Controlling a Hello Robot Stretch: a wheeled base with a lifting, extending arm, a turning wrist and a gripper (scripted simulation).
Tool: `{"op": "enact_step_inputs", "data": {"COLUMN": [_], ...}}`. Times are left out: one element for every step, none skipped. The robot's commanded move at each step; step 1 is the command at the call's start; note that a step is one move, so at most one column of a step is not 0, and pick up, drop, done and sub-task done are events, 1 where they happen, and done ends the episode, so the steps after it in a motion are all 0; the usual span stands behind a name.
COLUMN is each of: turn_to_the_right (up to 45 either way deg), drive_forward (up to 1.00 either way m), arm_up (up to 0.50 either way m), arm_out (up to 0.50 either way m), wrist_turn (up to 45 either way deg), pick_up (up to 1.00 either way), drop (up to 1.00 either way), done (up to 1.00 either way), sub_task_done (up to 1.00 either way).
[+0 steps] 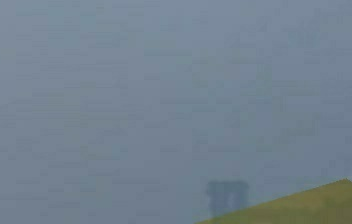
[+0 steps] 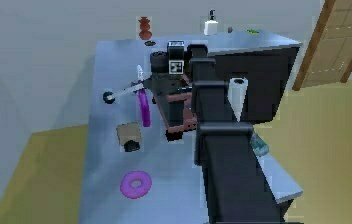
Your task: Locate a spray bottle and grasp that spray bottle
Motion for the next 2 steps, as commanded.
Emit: {"op": "enact_step_inputs", "data": {"turn_to_the_right": [0.0,0.0], "drive_forward": [0.0,0.0], "arm_up": [0.0,0.0], "arm_out": [0.0,0.0], "wrist_turn": [15.0,0.0], "pick_up": [0.0,1.0], "drop": [0.0,0.0], "done": [0.0,0.0], "sub_task_done": [0.0,0.0]}}
